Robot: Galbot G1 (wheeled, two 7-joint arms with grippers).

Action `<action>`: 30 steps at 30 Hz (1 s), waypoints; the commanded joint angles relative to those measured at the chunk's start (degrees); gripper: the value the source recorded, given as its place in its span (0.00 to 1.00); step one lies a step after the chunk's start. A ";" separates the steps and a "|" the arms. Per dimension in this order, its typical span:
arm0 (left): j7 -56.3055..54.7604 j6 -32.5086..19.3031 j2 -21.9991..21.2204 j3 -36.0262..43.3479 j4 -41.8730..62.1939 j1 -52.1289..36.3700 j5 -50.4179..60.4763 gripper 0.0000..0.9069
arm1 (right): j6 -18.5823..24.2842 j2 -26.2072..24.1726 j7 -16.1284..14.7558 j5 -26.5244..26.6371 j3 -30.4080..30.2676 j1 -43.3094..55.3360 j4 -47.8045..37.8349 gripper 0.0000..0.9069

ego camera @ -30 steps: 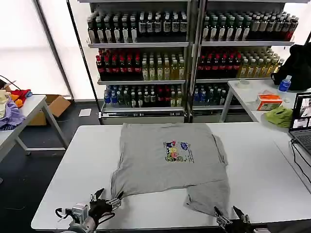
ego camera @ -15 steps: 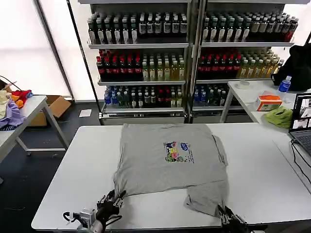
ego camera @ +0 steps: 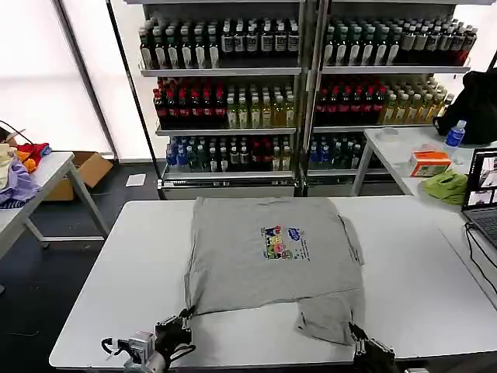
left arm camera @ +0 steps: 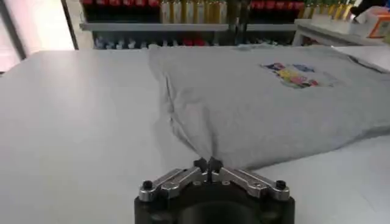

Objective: Fold and organize the clothes.

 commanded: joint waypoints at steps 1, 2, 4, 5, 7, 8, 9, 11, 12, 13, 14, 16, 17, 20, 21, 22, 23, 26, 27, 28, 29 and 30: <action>-0.26 -0.45 -2.29 -3.12 -8.05 5.34 -0.08 0.01 | 2.01 -0.45 -2.31 0.01 2.78 -6.97 3.43 0.00; -0.32 -0.41 -2.46 -3.58 -9.41 6.70 -0.17 0.01 | 2.19 -0.53 -2.29 -0.01 3.04 -7.87 3.58 0.00; -0.32 -0.36 -2.54 -4.45 -11.29 9.86 -0.25 0.01 | 3.12 -0.90 -2.62 -0.40 4.11 -11.49 4.00 0.00; -0.46 0.01 -2.44 -4.88 -12.70 11.81 -0.63 0.01 | 3.56 -1.00 -2.68 -0.41 4.35 -12.59 4.06 0.00; -0.61 0.49 -2.22 -5.53 -14.51 14.76 -0.82 0.01 | 4.79 -1.48 -3.14 -0.67 4.96 -16.27 4.05 0.00; -0.58 0.55 -2.26 -5.73 -15.60 16.23 -0.78 0.01 | 5.69 -1.71 -3.32 -0.99 5.06 -16.99 4.03 0.00; -0.57 0.59 -2.33 -5.86 -15.89 16.95 -0.78 0.01 | 6.58 -1.95 -3.56 -1.42 5.25 -18.12 4.07 0.00; -0.36 0.61 -2.36 -6.26 -16.93 18.74 -0.70 0.01 | 7.62 -2.37 -3.81 -0.51 5.70 -19.96 4.85 0.00; -0.31 0.60 -2.32 -6.46 -17.05 20.10 -0.57 0.01 | 8.31 -2.58 -3.78 0.48 5.84 -20.28 5.26 0.00; -0.32 0.59 -2.27 -6.72 -17.12 20.97 -0.55 0.01 | 9.28 -2.67 -3.72 1.15 5.94 -20.54 5.68 0.00; -0.18 0.60 -2.15 -6.93 -17.31 21.75 -0.43 0.01 | 9.65 -2.73 -3.68 1.66 5.92 -20.53 5.86 0.00; -0.12 0.84 -2.01 -7.07 -17.63 22.06 -0.39 0.01 | 11.56 -2.93 -3.54 2.65 5.90 -20.18 6.05 0.00; -0.11 1.18 -1.99 -7.11 -17.82 21.83 -0.50 0.01 | 12.14 -2.95 -3.50 3.21 5.89 -19.94 6.14 0.00; -0.08 1.22 -1.39 -7.17 -18.16 19.98 -0.88 0.01 | 12.73 -2.42 -3.08 6.80 5.70 -15.29 7.20 0.00; -0.09 1.24 -0.94 -7.18 -18.21 18.95 -1.41 0.01 | 12.60 -2.27 -2.94 7.41 5.63 -14.05 7.47 0.00; 0.13 1.26 0.13 -7.25 -17.58 16.97 -2.40 0.01 | 12.38 -2.11 -2.63 8.34 5.48 -11.55 7.67 0.00; 0.61 1.26 0.96 -7.21 -17.44 15.25 -2.56 0.01 | 11.75 -1.91 -2.35 9.58 5.18 -8.89 7.39 0.00; 1.33 1.24 3.80 -6.84 -12.89 6.60 -2.58 0.01 | 9.56 -1.22 0.30 10.05 3.28 1.29 3.98 0.00; 1.97 1.25 4.60 -6.84 -11.88 4.38 -3.61 0.01 | 9.45 -1.46 1.45 10.19 2.94 3.66 2.76 0.00; 2.62 1.26 5.61 -6.72 -10.77 2.10 -4.84 0.01 | 9.32 -1.60 2.05 10.17 2.46 5.97 1.59 0.00; 3.77 1.25 6.16 -6.77 -9.30 0.16 -5.91 0.01 | 9.35 -1.70 2.28 10.13 2.02 8.48 0.29 0.00; 4.13 1.27 6.38 -6.79 -7.57 -1.12 -7.47 0.01 | 9.20 -1.83 3.05 9.85 1.51 10.96 -1.03 0.00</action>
